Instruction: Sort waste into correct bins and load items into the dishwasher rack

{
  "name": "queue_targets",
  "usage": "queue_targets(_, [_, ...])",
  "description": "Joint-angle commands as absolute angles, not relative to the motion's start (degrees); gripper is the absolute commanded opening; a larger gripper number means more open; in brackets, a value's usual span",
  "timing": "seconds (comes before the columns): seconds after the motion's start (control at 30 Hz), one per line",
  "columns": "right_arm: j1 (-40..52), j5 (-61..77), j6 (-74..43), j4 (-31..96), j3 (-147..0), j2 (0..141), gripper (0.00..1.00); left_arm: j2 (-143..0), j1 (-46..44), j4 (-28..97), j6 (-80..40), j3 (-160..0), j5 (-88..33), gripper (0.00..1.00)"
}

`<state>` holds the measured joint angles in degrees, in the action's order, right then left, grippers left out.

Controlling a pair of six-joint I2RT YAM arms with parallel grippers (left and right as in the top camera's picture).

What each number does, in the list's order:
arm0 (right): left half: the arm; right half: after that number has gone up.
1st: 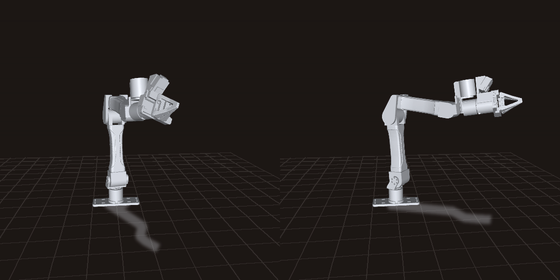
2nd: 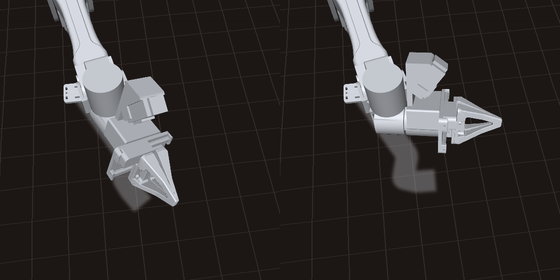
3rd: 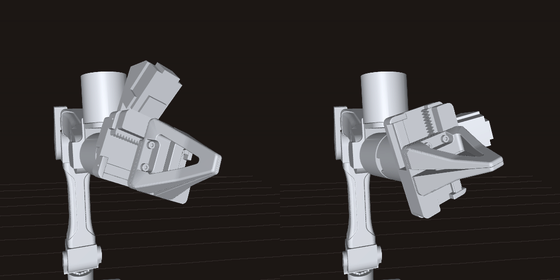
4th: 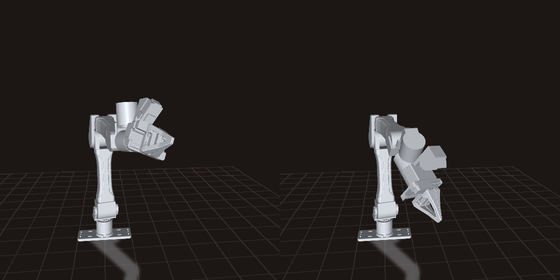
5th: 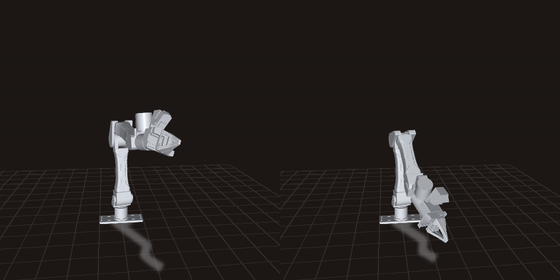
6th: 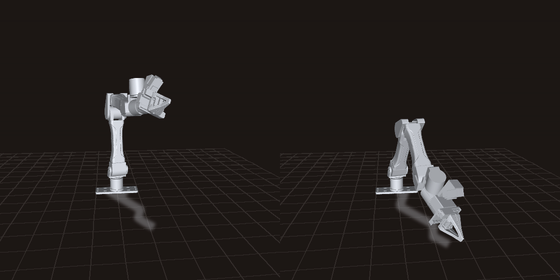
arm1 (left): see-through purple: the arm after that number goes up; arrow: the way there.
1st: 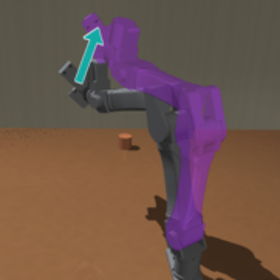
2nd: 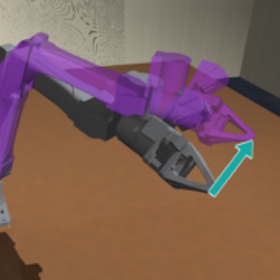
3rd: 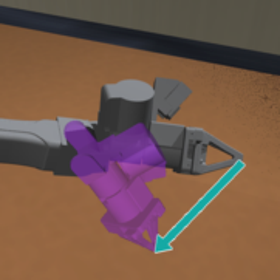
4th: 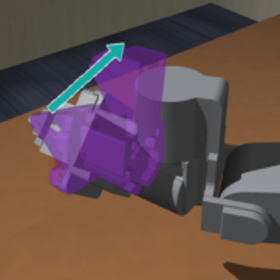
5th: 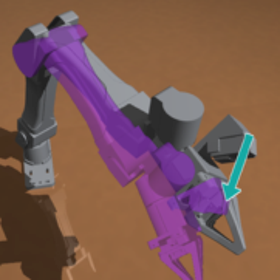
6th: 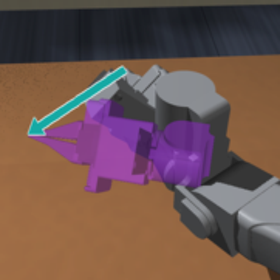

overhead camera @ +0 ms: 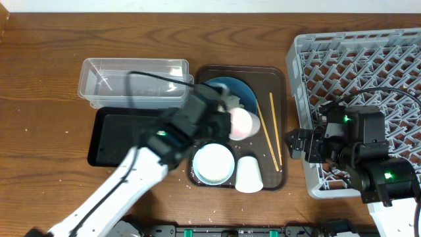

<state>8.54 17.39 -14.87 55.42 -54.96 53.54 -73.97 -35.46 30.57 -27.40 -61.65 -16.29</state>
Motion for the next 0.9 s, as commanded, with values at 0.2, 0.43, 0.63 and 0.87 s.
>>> queue_targets(0.2, [8.2,55.0,-1.4,42.0,-56.1,53.5,0.95,-72.2,-21.2,30.0,-23.8,-62.6,-61.6,0.06])
queue_targets(0.43, [11.8,65.4,-1.4,31.9,-56.1,53.5,0.93,-72.2,-15.5,23.7,-23.4,-62.6,-83.8,0.06])
queue_targets(0.63, [17.1,64.1,-3.5,24.8,-56.1,54.3,0.85,-72.2,-15.6,23.2,-23.4,-62.6,-86.6,0.06])
queue_targets(0.87, [19.2,61.5,-6.2,22.1,-56.1,55.6,0.59,-72.2,-15.6,23.2,-23.4,-62.6,-86.5,0.14])
